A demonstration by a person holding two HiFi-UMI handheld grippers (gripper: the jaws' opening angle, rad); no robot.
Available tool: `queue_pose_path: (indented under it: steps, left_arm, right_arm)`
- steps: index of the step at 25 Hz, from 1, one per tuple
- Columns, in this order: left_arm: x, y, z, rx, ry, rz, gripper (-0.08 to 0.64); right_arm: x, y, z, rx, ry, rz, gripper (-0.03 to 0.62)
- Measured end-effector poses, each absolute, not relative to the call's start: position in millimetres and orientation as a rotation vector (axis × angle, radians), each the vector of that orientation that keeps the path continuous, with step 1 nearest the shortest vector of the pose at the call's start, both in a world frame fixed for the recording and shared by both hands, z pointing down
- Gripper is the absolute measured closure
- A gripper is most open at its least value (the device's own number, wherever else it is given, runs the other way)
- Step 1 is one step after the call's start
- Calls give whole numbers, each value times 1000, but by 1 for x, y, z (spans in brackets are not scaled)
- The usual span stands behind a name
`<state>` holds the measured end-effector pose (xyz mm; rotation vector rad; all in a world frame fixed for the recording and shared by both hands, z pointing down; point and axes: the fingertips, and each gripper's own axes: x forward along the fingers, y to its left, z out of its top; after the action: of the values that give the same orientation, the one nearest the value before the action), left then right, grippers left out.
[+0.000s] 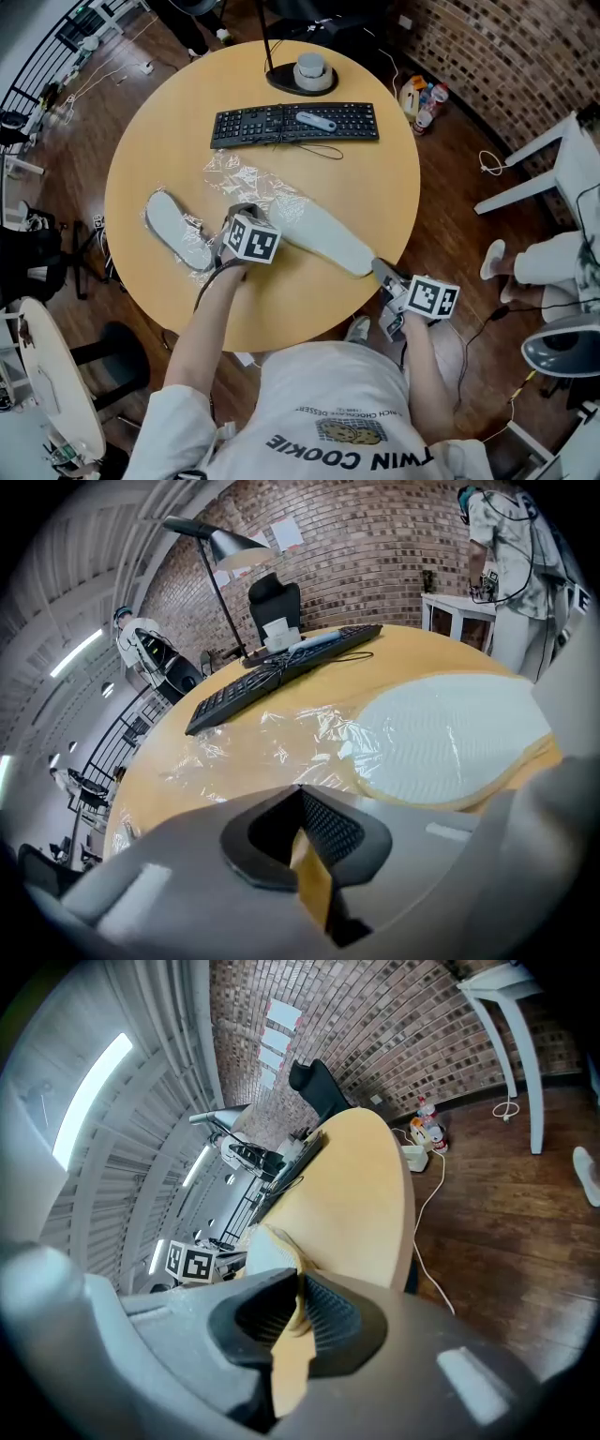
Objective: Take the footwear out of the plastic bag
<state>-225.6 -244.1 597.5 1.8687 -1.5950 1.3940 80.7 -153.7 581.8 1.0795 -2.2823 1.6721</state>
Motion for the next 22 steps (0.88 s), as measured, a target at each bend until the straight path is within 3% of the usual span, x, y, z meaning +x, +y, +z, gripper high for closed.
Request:
queue_pose_path:
  steps: [22]
  left_arm:
    - [-225,-241,592,1818,-1673,1443,558]
  right_arm:
    - [133,-121,579,1172,-2238,1703,565]
